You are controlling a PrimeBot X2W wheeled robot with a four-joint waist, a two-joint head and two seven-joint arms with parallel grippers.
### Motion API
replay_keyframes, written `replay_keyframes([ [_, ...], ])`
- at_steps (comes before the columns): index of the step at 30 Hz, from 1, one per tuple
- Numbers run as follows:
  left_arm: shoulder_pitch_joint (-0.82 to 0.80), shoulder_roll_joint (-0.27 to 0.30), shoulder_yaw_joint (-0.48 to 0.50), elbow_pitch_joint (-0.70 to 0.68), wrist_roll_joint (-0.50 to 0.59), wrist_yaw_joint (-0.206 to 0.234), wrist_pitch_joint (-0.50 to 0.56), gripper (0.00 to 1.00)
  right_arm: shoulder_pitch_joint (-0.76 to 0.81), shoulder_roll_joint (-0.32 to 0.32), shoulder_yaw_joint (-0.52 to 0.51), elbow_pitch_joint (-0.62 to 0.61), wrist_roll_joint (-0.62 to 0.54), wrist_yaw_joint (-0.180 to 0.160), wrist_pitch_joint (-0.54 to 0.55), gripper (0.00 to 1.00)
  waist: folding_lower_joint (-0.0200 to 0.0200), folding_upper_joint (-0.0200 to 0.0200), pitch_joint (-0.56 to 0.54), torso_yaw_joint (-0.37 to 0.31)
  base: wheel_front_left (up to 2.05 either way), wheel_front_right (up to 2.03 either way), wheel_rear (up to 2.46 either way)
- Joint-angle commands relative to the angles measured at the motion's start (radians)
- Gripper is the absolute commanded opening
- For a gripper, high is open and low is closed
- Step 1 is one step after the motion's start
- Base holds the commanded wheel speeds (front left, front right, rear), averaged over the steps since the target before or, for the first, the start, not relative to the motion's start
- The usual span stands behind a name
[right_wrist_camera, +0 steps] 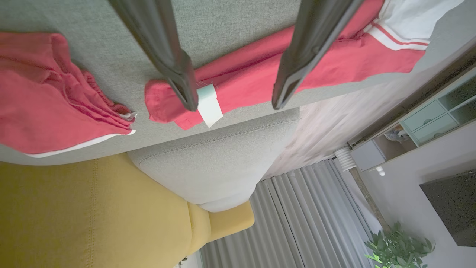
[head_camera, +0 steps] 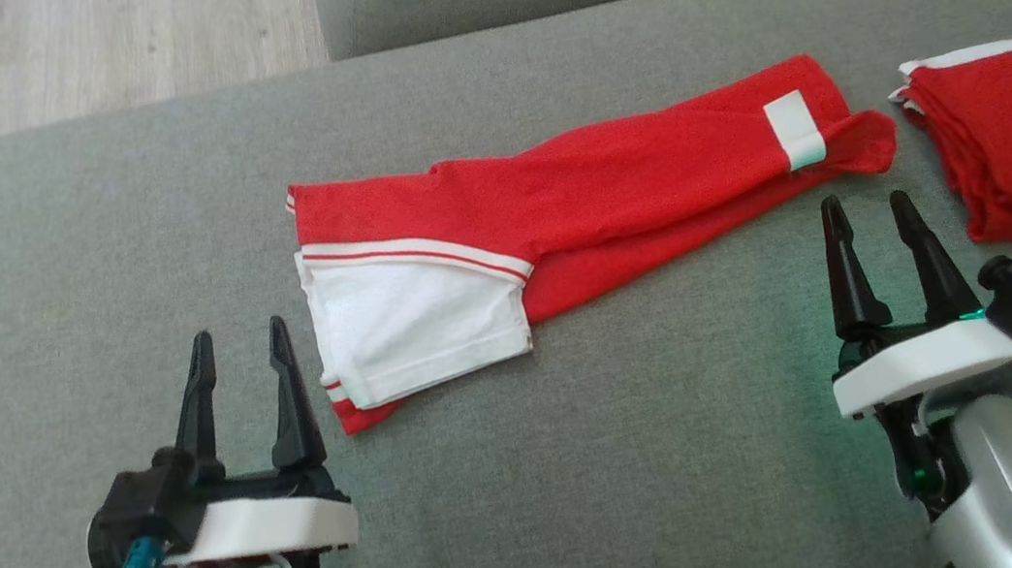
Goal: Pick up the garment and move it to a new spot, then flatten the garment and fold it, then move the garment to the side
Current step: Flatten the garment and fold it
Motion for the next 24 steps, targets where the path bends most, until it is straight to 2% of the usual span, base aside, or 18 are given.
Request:
replay_keyframes([
  [1, -0.044, -0.002, 0.048, -0.026, 0.021, -0.016, -0.005, 1.0, -0.038, 0.008, 0.02, -0.034, -0.009, -0.001, -0.006, 1.0, 0.0001, -0.0001, 0.017, 0.004, 0.0, 0.0, 0.0],
  [4, -0.067, -0.017, 0.069, -0.019, 0.048, -0.046, -0.005, 1.0, -0.077, 0.008, 0.0, -0.021, -0.043, -0.001, 0.0, 1.0, 0.0001, -0.0001, 0.048, 0.012, 0.0, 0.0, 0.0],
  [7, -0.091, -0.029, 0.082, -0.009, 0.07, -0.069, -0.005, 1.0, -0.145, 0.008, -0.062, 0.013, -0.08, -0.001, 0.036, 1.0, 0.0001, -0.0001, 0.087, 0.024, 0.0, 0.0, 0.0],
  [11, -0.119, -0.04, 0.091, 0.003, 0.092, -0.093, -0.005, 1.0, -0.266, 0.008, -0.186, 0.087, -0.153, -0.001, 0.097, 1.0, 0.0001, -0.0001, 0.134, 0.044, 0.0, 0.0, 0.0],
  [12, -0.132, -0.043, 0.095, 0.008, 0.101, -0.102, -0.005, 1.0, -0.325, 0.008, -0.254, 0.145, -0.194, -0.001, 0.142, 1.0, 0.0001, -0.0001, 0.155, 0.055, 0.0, 0.0, 0.0],
  [17, -0.162, -0.05, 0.097, 0.023, 0.115, -0.119, -0.005, 1.0, -0.441, 0.007, -0.401, 0.288, -0.304, -0.001, 0.223, 1.0, 0.0001, -0.0001, 0.193, 0.083, 0.0, 0.0, 0.0],
  [24, -0.181, -0.054, 0.1, 0.03, 0.123, -0.131, -0.005, 1.0, -0.525, -0.006, -0.51, 0.417, -0.43, -0.001, 0.255, 1.0, 0.0001, -0.0001, 0.222, 0.104, 0.0, 0.0, 0.0],
])
